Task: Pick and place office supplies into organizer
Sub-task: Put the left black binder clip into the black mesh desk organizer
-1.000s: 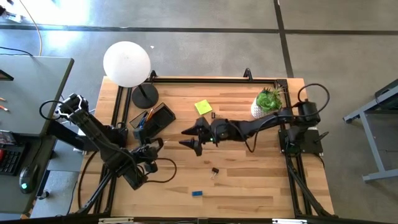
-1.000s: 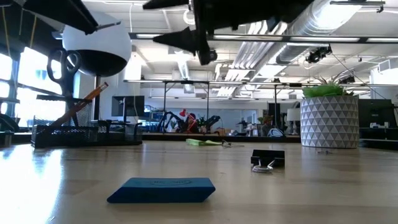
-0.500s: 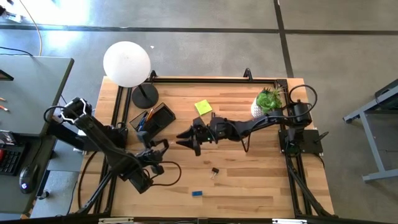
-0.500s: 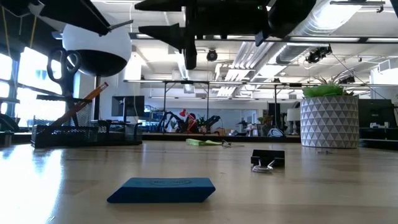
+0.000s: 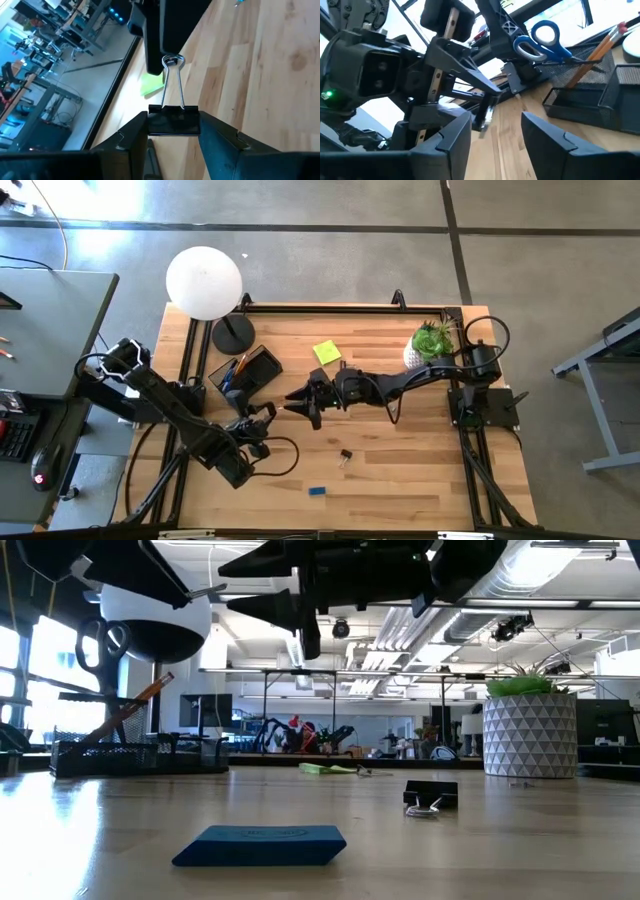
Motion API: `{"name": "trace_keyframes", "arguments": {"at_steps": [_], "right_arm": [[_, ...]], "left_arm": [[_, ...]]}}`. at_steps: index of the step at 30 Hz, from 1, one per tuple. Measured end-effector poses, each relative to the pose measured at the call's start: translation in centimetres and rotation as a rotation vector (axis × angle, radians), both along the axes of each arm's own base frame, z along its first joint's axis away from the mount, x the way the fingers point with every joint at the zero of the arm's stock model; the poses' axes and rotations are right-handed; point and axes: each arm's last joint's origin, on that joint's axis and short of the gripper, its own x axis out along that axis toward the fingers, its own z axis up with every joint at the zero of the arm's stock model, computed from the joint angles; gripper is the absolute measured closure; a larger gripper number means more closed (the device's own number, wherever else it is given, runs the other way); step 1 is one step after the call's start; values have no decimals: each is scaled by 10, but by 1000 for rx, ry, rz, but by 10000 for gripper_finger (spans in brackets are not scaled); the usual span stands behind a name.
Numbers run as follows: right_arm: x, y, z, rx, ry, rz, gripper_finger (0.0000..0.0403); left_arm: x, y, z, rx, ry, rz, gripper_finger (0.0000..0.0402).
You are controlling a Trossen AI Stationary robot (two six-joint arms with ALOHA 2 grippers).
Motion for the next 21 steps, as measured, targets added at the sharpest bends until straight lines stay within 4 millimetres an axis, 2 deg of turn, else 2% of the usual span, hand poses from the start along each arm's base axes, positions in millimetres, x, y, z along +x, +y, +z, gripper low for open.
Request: {"name": "trace_keyframes", "arguments": {"at_steps": [12,21], "right_arm": [[0,1,-2,-1,19,44,342],[0,1,-2,-56,13,29,395]], "left_arm": [[0,0,0,3,-1,0,261],[0,0,0,11,-3,0,261]]}}
